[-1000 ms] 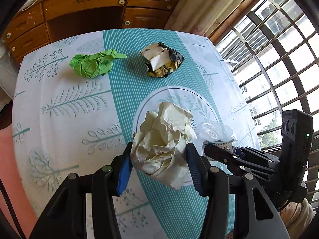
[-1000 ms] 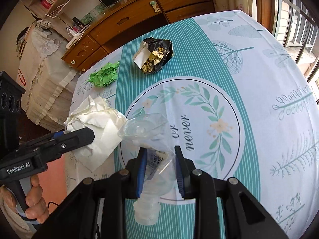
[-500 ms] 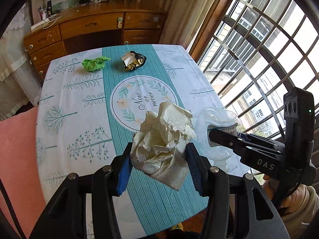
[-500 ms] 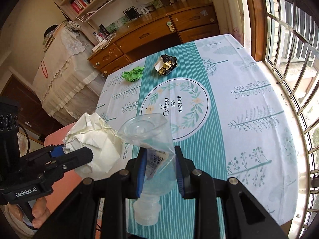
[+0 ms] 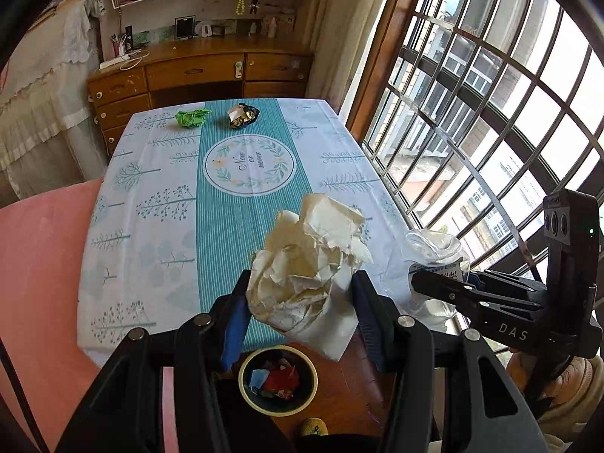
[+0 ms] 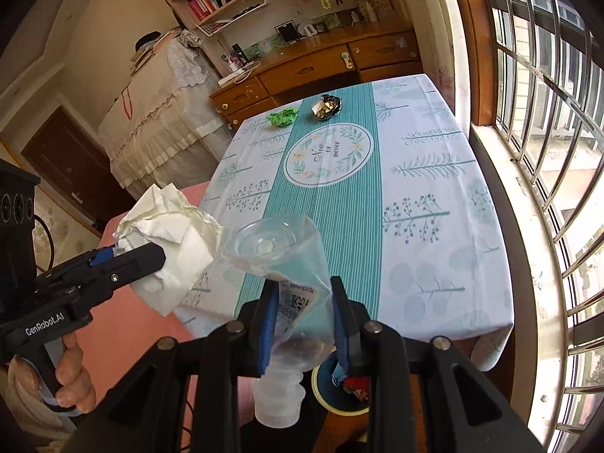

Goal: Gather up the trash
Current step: 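Carry the tissue and bottle over the bin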

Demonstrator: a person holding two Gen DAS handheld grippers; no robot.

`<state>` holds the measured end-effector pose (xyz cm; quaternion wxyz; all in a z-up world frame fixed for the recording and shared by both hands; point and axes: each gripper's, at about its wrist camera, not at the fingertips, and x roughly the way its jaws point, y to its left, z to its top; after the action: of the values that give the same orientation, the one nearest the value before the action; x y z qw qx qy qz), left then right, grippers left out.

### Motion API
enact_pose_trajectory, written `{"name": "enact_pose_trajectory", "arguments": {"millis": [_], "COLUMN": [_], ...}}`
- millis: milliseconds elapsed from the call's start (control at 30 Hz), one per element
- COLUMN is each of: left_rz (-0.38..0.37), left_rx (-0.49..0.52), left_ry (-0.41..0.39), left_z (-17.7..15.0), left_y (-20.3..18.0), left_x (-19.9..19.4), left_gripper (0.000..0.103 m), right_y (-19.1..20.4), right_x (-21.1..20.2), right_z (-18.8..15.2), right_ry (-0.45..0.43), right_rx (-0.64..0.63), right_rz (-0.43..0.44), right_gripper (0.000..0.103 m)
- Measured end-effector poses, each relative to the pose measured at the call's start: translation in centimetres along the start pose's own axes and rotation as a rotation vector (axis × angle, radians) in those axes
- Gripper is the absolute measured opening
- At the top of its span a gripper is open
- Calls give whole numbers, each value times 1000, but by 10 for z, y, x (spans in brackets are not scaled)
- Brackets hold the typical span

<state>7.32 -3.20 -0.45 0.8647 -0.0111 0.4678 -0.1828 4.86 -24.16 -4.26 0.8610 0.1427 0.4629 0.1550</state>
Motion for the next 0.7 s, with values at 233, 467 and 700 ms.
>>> {"name": "enact_pose_trajectory", "arguments": {"millis": [233, 467, 700], "left_rz": [52, 49, 55], "left_rx": [20, 32, 75], "left_ry": [89, 212, 304], "left_z": [-57, -111, -184], "left_y": [-9, 3, 17], "left_x": [-22, 3, 67], "left_gripper": [50, 50, 50], "right_y": [-2, -1, -12], "right_x": [-6, 19, 91], "right_z": [-55, -112, -193], "right_ry": [74, 129, 238], "right_rx": [47, 75, 124], "right_rz": [27, -25, -135], "right_gripper": [26, 26, 26]}}
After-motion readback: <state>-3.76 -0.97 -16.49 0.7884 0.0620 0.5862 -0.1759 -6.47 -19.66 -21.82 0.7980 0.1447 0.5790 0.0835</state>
